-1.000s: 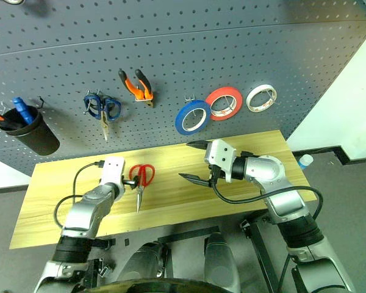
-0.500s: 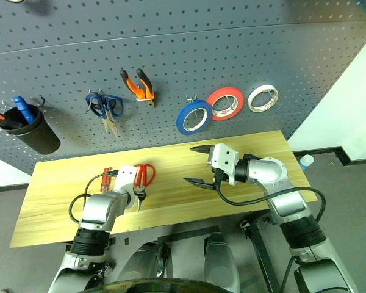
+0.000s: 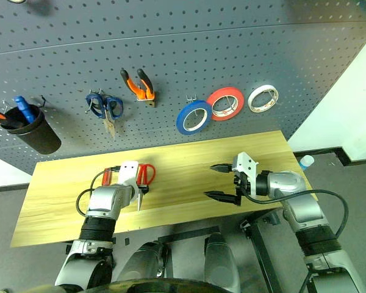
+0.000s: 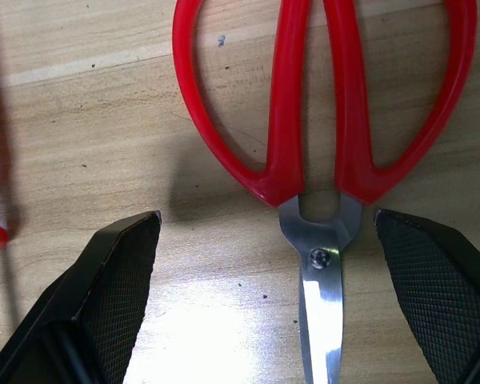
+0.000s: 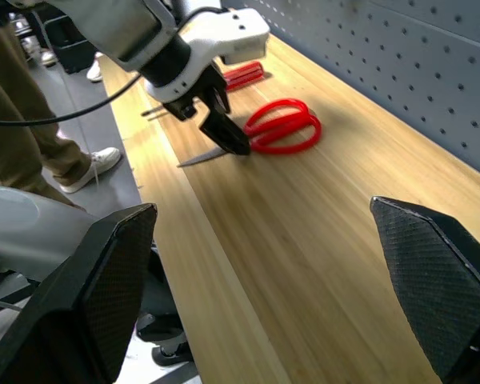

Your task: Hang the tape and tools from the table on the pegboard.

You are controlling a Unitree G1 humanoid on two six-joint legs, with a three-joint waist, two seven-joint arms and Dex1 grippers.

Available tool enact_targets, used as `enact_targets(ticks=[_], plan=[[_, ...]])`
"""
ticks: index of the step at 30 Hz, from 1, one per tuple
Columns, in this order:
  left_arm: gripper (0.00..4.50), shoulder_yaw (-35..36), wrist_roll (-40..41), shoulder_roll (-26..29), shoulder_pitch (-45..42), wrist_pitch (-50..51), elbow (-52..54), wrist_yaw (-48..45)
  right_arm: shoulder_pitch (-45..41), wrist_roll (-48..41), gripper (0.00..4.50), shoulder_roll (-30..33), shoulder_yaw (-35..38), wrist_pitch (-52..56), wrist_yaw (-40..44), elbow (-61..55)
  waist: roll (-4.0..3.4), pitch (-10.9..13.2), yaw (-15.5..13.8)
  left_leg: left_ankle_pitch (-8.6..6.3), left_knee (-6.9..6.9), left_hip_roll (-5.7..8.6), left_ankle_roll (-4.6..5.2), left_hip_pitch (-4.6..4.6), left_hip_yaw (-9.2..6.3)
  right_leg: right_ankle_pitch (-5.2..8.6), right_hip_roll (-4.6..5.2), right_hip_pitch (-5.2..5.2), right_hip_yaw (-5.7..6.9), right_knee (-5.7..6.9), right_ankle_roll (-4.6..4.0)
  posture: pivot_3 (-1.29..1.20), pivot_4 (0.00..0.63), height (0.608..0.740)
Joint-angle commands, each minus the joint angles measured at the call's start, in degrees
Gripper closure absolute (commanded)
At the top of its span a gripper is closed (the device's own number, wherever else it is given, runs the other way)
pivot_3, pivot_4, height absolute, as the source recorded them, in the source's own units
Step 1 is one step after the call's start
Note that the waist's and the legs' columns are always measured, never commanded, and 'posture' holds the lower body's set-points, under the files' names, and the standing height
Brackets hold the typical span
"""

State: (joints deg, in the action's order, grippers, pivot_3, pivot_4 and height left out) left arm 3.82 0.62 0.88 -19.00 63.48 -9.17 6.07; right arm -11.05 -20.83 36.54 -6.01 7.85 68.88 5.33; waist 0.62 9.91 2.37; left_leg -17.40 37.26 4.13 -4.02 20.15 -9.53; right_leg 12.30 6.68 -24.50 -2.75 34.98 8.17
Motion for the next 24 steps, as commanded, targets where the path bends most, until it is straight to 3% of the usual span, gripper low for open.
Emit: enact_targets(ticks=[1, 10, 18, 24], plan=[[0.42, 1.6, 0.2, -0.7, -0.3, 0.8, -1.2, 0.7, 0.2, -0.1, 0.00, -0.6, 1.3, -1.6, -0.3, -0.7, 0.00, 0.0, 0.0, 0.00, 0.01, 0.00, 0.00, 0.00, 0.00, 0.00, 0.00, 0.01, 0.00, 0.00, 0.00, -0.07, 0.151, 0.738], [3.36, 4.0, 1.3, -2.0, -1.0, 1.3, -0.9, 0.9, -0.2, 0.7, 0.00, -1.6, 1.3, -3.4, -1.4, 0.1, 0.01, 0.0, 0.0, 0.00, 0.06, 0.00, 0.00, 0.01, 0.01, 0.01, 0.00, 0.03, 0.00, 0.00, 0.03, -0.07, 0.148, 0.738], [3.42, 4.6, 2.3, -2.2, -1.1, 1.9, 0.7, -0.3, -0.4, 1.4, 0.00, -1.9, 1.3, -4.2, -1.7, 0.6, 0.01, 0.0, 0.0, 0.00, 0.06, 0.01, 0.00, 0.01, 0.01, 0.01, 0.00, 0.03, 0.00, 0.00, 0.03, -0.07, 0.145, 0.738], [3.42, 2.0, 6.4, 3.2, 5.2, 0.4, 15.8, -9.8, -0.1, 1.8, 0.00, -2.2, 1.4, -5.9, -2.4, -0.8, 0.00, 0.0, 0.2, 0.00, 0.05, 0.00, -0.01, 0.03, 0.00, 0.01, 0.00, 0.01, 0.00, 0.00, 0.03, -0.07, 0.138, 0.738]])
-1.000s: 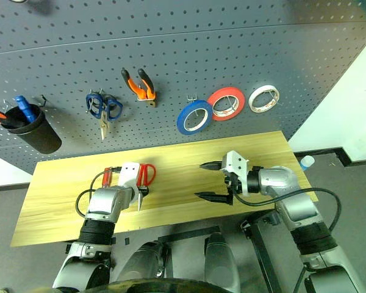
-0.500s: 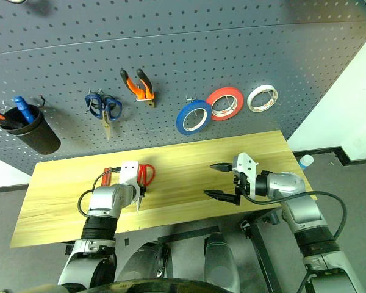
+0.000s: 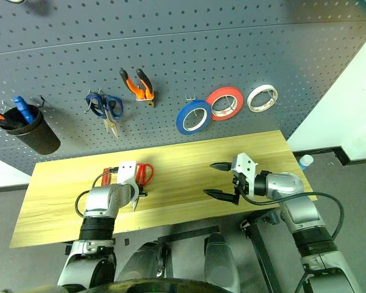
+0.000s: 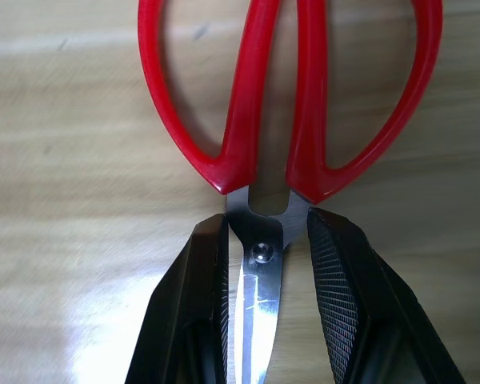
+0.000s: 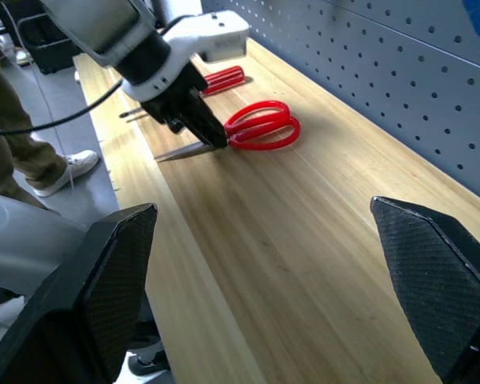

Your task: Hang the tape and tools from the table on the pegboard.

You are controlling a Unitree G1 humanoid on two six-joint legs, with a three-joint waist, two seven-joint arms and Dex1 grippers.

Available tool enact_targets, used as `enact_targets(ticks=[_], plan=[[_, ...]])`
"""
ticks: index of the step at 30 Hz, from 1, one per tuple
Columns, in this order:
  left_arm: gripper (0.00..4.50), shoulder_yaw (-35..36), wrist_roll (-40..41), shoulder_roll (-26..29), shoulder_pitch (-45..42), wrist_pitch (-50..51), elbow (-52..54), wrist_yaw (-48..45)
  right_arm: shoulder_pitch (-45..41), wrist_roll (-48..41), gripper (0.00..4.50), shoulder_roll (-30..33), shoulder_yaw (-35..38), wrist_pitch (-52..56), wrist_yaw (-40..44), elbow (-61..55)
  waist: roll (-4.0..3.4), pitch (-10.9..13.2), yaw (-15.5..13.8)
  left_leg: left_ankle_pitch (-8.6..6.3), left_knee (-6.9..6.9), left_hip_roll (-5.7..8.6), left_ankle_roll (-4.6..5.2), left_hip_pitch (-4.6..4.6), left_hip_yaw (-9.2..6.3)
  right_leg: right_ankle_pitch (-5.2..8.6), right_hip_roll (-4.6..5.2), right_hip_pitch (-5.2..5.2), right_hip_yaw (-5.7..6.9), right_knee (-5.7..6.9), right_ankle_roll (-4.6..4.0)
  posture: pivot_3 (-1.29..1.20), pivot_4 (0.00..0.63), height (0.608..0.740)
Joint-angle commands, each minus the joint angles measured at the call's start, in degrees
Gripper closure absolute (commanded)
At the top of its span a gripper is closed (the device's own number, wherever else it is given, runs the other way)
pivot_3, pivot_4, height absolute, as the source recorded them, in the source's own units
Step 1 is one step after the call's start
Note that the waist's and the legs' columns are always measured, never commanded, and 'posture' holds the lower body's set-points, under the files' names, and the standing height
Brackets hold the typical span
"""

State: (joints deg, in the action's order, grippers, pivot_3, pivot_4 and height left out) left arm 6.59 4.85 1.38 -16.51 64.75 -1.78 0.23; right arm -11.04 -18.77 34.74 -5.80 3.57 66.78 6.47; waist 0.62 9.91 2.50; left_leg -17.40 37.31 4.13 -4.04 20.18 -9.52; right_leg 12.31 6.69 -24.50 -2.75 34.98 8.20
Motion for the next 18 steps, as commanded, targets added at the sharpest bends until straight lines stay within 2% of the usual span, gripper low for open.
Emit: enact_targets(ticks=[1, 6, 10, 12, 15, 18], plan=[[3.42, -0.7, 2.8, 4.2, 4.9, -1.4, 11.4, -5.5, -0.2, -0.5, 0.00, -0.6, 1.2, -1.5, -0.5, -2.5, 0.00, 0.0, 0.1, 0.00, -0.01, 0.00, 0.00, -0.01, 0.01, 0.00, 0.00, 0.00, -0.01, 0.00, 0.00, -0.07, 0.138, 0.738], [3.42, 2.8, 6.7, 9.5, 15.4, -8.4, 22.1, -12.4, -0.2, -0.6, 0.00, -1.3, 0.9, -1.7, -1.1, -3.2, -0.02, 0.0, -0.1, -0.01, -0.04, -0.01, 0.00, -0.04, 0.02, 0.00, 0.00, 0.00, -0.02, 0.00, -0.01, -0.06, 0.132, 0.738], [3.42, 5.8, 8.6, 13.8, 26.9, -29.4, 25.6, -22.5, -0.2, -0.3, 0.00, -1.9, 0.5, -2.2, -1.1, -2.9, -0.01, 0.0, -0.3, -0.01, -0.02, -0.01, 0.01, -0.01, 0.03, 0.01, 0.02, 0.00, -0.03, -0.01, -0.03, -0.05, 0.127, 0.738], [3.42, 9.3, 11.0, 13.5, 31.3, -41.3, 24.6, -27.2, -0.2, -0.2, 0.00, -2.2, 0.3, -2.5, -1.0, -2.9, -0.01, 0.0, -0.4, -0.01, -0.02, -0.02, 0.01, -0.02, 0.04, 0.01, 0.02, 0.00, -0.03, -0.02, -0.04, -0.04, 0.126, 0.738], [3.42, 16.5, 18.4, 11.2, 32.5, -50.6, 21.9, -30.9, -0.5, -0.1, 0.00, -2.5, 0.0, -2.7, -0.8, -2.9, -0.01, 0.0, -1.0, -0.01, -0.01, -0.02, 0.02, 0.03, 0.06, 0.09, 0.04, 0.01, -0.03, -0.07, -0.22, -0.03, 0.123, 0.738], [3.42, 19.6, 19.8, 11.1, 30.8, -62.9, 19.9, -34.0, -0.9, 0.2, 0.00, -2.7, -0.3, -3.0, -0.5, -2.9, 0.01, 0.0, -1.9, -0.01, 0.04, -0.03, 0.02, 0.00, 0.06, 0.07, 0.03, 0.03, -0.03, -0.06, -0.30, -0.03, 0.122, 0.738]])
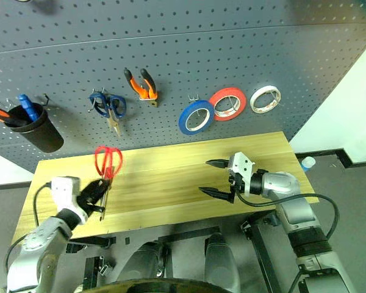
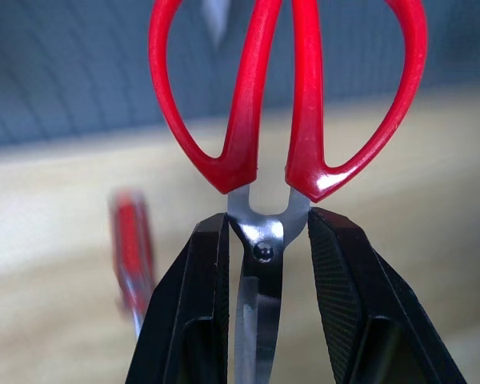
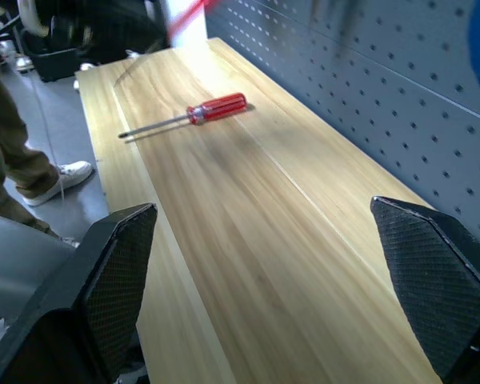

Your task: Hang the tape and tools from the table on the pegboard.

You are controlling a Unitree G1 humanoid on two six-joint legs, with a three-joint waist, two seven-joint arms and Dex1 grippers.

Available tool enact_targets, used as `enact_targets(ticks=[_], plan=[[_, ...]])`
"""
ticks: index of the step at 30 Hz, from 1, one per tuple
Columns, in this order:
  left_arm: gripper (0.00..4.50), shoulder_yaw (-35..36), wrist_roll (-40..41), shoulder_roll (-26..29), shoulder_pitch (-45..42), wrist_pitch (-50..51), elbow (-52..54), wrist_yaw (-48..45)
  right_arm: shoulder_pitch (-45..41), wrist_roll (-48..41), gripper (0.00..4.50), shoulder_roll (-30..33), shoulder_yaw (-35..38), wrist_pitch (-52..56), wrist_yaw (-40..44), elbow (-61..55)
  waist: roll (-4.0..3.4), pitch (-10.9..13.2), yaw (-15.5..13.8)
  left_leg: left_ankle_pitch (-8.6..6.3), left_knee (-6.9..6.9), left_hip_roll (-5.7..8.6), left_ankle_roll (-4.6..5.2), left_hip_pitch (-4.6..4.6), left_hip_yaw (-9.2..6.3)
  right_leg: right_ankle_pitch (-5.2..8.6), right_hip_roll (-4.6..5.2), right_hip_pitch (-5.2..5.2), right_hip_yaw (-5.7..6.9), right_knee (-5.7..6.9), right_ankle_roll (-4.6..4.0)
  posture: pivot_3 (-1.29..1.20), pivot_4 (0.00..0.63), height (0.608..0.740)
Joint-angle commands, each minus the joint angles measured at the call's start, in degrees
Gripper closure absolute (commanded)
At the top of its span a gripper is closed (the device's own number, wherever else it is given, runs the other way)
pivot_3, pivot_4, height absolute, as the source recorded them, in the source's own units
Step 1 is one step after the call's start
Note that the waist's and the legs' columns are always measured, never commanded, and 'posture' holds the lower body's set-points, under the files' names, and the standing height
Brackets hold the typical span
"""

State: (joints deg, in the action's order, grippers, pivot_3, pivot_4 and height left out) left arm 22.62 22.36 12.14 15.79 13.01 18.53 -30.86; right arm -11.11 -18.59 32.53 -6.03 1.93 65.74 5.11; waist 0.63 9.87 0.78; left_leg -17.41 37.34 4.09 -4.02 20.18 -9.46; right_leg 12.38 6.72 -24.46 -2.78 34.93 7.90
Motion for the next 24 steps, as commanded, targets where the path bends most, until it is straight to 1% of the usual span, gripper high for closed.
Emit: enact_targets(ticks=[1, 3, 6, 11, 13, 16, 19, 24], plan=[[3.42, 4.0, 2.7, 0.5, -2.4, -13.8, -0.7, -3.7, -1.0, 0.1, 0.00, -0.5, -0.2, -1.5, 0.6, -1.4, 0.02, 0.0, -0.2, 0.00, 0.02, 0.00, 0.00, 0.00, 0.00, 0.00, 0.00, 0.02, 0.00, 0.00, 0.00, -0.03, 0.121, 0.738], [3.42, 4.4, 4.5, 1.0, -4.6, -17.1, -1.1, -4.9, -1.3, 0.3, 0.00, -0.6, -0.3, -1.9, 0.6, -1.3, 0.06, 0.0, -0.3, 0.00, 0.08, 0.02, 0.00, 0.03, 0.01, -0.01, 0.00, 0.04, 0.00, -0.01, 0.00, -0.03, 0.121, 0.738], [3.42, 4.7, 6.6, 2.0, -6.8, -19.1, -1.9, -5.8, -1.6, 0.3, 0.00, -0.8, -0.4, -2.2, 0.6, -1.3, 0.13, -0.1, -0.1, 0.00, 0.11, 0.03, 0.00, 0.02, 0.01, -0.10, 0.00, 0.06, -0.01, -0.02, 0.16, -0.03, 0.117, 0.738], [3.42, 4.4, 3.0, 4.3, -12.0, -20.8, -7.0, -1.9, -1.6, -1.4, 0.00, -1.1, -0.3, -1.0, 1.0, -4.5, 0.13, -0.1, 0.1, 0.00, 0.02, 0.00, 0.01, -0.08, 0.01, -0.12, -0.04, 0.06, 0.00, 0.03, 0.19, -0.05, 0.111, 0.738], [3.42, 3.5, -0.7, 5.4, -14.7, -22.1, -10.7, 0.6, -1.9, -4.1, 0.00, -1.0, -0.1, 2.1, 1.6, -7.4, 0.15, -0.1, 0.1, 0.00, 0.03, 0.00, 0.01, -0.07, 0.02, -0.13, -0.04, 0.06, -0.01, 0.03, 0.20, -0.05, 0.109, 0.738], [3.42, 1.8, -3.0, 6.0, -16.9, -23.7, -14.4, 1.2, -2.5, -7.9, 0.00, -1.3, 1.1, 5.7, 1.3, -11.2, 0.22, -0.2, 0.0, 0.00, 0.04, 0.01, 0.01, -0.07, 0.01, -0.13, -0.04, 0.06, -0.01, 0.03, 0.20, -0.06, 0.106, 0.738], [3.42, 0.1, -5.2, 6.5, -18.8, -25.5, -17.9, 1.8, -4.2, -13.6, 0.00, -2.4, 3.6, 9.8, -0.9, -16.2, 0.27, -0.2, 0.1, 0.00, 0.04, 0.01, 0.01, -0.05, 0.01, -0.13, -0.03, 0.06, -0.01, 0.00, 0.20, -0.06, 0.105, 0.738], [3.42, -1.8, -5.7, 6.6, -20.8, -26.7, -21.1, 1.7, -7.3, -19.0, 0.00, -3.2, 5.0, 14.8, -4.0, -22.7, 0.30, -0.2, 0.1, 0.00, 0.02, 0.00, 0.01, -0.07, 0.00, -0.14, -0.04, 0.05, -0.01, 0.01, 0.20, -0.07, 0.101, 0.738]])
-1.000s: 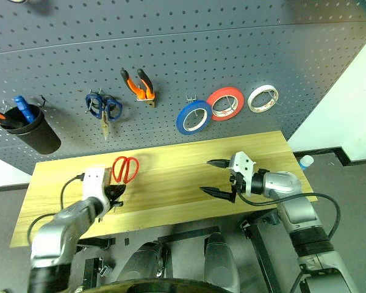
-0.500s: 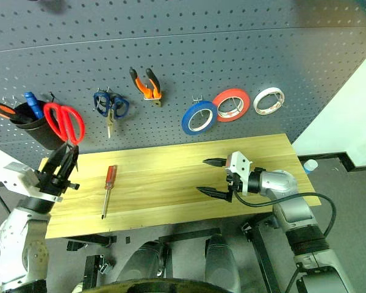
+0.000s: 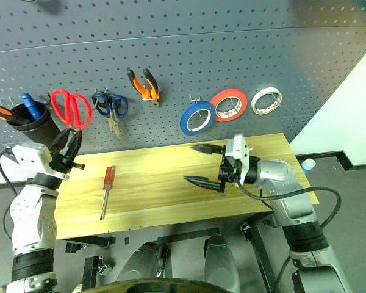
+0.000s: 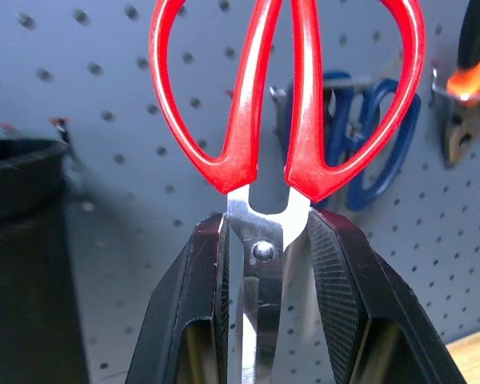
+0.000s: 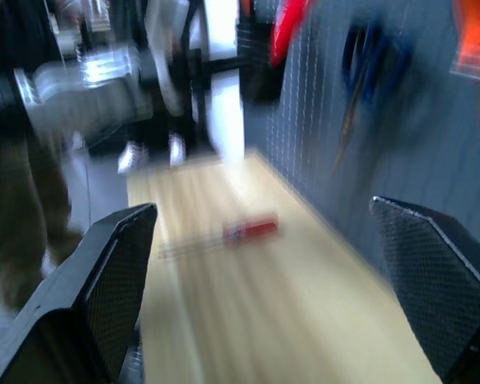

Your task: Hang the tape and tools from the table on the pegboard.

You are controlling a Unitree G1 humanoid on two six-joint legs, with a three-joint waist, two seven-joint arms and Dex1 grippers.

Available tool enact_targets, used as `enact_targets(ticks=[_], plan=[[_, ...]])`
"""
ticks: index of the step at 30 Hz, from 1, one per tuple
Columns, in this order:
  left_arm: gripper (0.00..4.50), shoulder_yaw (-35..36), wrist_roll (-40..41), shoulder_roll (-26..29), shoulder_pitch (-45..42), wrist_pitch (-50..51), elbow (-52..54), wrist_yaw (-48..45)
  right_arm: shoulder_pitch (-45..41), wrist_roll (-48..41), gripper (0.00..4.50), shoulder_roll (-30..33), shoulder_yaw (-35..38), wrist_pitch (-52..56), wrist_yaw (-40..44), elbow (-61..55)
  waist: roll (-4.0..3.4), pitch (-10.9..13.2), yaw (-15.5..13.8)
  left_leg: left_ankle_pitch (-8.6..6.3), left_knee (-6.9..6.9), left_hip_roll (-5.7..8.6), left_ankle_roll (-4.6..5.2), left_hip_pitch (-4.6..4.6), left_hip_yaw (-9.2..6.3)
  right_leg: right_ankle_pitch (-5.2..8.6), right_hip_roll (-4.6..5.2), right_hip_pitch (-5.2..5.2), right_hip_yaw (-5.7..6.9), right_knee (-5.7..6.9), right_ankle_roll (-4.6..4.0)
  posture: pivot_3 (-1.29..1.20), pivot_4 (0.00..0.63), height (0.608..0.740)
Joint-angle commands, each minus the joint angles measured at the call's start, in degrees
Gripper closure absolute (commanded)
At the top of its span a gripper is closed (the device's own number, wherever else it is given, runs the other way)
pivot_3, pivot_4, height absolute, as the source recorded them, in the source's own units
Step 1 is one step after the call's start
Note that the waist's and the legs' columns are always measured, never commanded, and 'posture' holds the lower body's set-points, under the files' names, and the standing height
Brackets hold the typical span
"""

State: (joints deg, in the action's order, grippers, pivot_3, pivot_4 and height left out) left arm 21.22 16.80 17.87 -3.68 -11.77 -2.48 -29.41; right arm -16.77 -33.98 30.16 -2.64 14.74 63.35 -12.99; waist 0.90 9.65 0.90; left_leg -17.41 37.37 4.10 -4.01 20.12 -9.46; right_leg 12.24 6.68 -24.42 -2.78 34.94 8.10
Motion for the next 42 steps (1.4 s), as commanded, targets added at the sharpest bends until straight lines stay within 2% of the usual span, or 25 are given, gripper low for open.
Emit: enact_targets(ticks=[1, 12, 16, 18, 21, 25, 28, 32, 35, 36, 39, 42], plan=[[3.42, -0.8, -0.4, 0.9, -1.6, -2.1, -0.6, 0.3, -2.2, -4.5, 0.00, -1.1, 1.8, 2.8, -2.2, -5.5, 0.07, 0.0, 0.0, 0.00, 0.00, 0.00, 0.00, 0.00, -0.01, 0.00, 0.00, 0.00, 0.01, 0.00, 0.00, -0.07, 0.101, 0.738], [3.42, -3.4, -2.6, 1.1, -4.7, -4.0, -5.0, 1.5, -4.9, -6.0, 0.00, -1.9, 1.1, 5.0, -3.7, -8.4, 0.10, -0.1, 0.0, 0.00, 0.00, 0.01, 0.00, 0.00, 0.00, -0.01, 0.00, 0.00, 0.01, 0.00, 0.01, -0.07, 0.091, 0.738], [3.42, -3.5, -0.4, 0.7, -5.3, -2.4, -5.6, 1.2, -5.0, -6.0, 0.00, -1.9, 1.1, 5.0, -3.8, -8.3, 0.10, -0.2, 0.1, 0.00, 0.00, 0.01, 0.00, 0.00, 0.00, -0.02, 0.00, -0.01, 0.00, 0.00, 0.02, -0.07, 0.090, 0.738], [2.69, -3.2, 0.6, 0.6, -5.6, -1.6, -5.9, 1.2, -5.0, -5.9, 0.00, -1.9, 1.1, 4.9, -3.8, -8.2, 0.11, -0.2, 0.1, 0.00, 0.01, 0.01, 0.00, 0.00, 0.00, -0.02, 0.00, -0.01, 0.00, 0.00, 0.02, -0.07, 0.090, 0.738], [1.87, -3.2, 0.6, 1.0, -5.7, -1.6, -6.1, 1.5, -5.0, -5.7, 0.00, -1.9, 1.1, 4.8, -3.9, -8.0, 0.10, -0.2, 0.1, 0.00, 0.01, 0.01, 0.00, 0.00, 0.00, -0.02, 0.00, -0.01, 0.00, 0.00, 0.03, -0.07, 0.089, 0.738], [0.56, -3.2, -0.4, 1.7, -3.8, -0.9, -4.0, 2.1, -4.6, -5.0, 0.00, -1.5, 1.1, 4.4, -3.8, -7.9, 0.10, -0.2, 0.2, 0.00, 0.01, 0.01, 0.00, 0.00, 0.00, -0.03, 0.00, -0.01, 0.00, 0.01, 0.03, -0.07, 0.089, 0.738], [0.56, -2.8, 3.9, 2.0, 0.0, 3.0, 1.2, 0.4, -4.0, -3.7, 0.00, -1.0, 0.9, 3.6, -3.4, -7.5, 0.09, -0.2, 0.3, 0.00, 0.00, 0.00, 0.00, -0.01, 0.01, -0.03, 0.00, -0.01, 0.00, 0.01, 0.03, -0.07, 0.092, 0.738], [0.56, -2.8, 10.0, 5.4, 11.1, 16.0, 10.3, -2.5, -2.7, 0.4, 0.00, 1.1, 0.5, 1.4, -1.9, -4.8, 0.08, -0.3, 0.4, -0.02, 0.00, -0.01, 0.03, 0.00, 0.03, -0.03, 0.01, -0.05, -0.02, 0.03, 0.03, -0.06, 0.102, 0.738], [0.56, -3.1, 6.7, 8.4, 14.7, 27.3, 10.8, 3.4, -2.5, 5.5, 0.00, 2.9, -1.3, -1.3, -1.0, -1.8, 0.07, -0.3, 0.2, -0.03, -0.03, -0.01, 0.06, -0.03, 0.05, -0.02, 0.00, -0.05, -0.02, 0.06, 0.03, -0.05, 0.108, 0.738], [0.56, -3.3, 5.4, 9.3, 14.7, 32.2, 10.1, 6.5, -2.6, 7.4, 0.00, 3.3, -2.1, -2.4, -0.8, -0.6, 0.07, -0.3, 0.1, -0.03, -0.03, -0.01, 0.06, -0.05, 0.04, -0.02, 0.00, -0.04, -0.02, 0.09, 0.03, -0.04, 0.110, 0.738], [0.04, -3.0, 2.3, 10.1, 13.5, 41.4, 8.1, 13.3, -2.6, 10.4, 0.00, 3.3, -3.7, -5.1, 0.1, 2.1, 0.07, -0.3, 0.0, -0.02, 0.00, -0.01, 0.06, -0.15, 0.02, -0.01, -0.03, 0.09, -0.01, 0.14, 0.04, -0.03, 0.115, 0.738], [0.04, -2.8, 2.9, 8.8, 8.3, 55.4, 3.8, 19.0, -2.5, 11.7, 0.00, 2.5, -4.7, -6.4, 0.5, 3.2, 0.07, -0.3, -0.2, -0.02, 0.00, 0.00, 0.06, -0.32, 0.01, 0.00, -0.03, 0.28, -0.02, 0.15, 0.05, -0.03, 0.115, 0.738]])
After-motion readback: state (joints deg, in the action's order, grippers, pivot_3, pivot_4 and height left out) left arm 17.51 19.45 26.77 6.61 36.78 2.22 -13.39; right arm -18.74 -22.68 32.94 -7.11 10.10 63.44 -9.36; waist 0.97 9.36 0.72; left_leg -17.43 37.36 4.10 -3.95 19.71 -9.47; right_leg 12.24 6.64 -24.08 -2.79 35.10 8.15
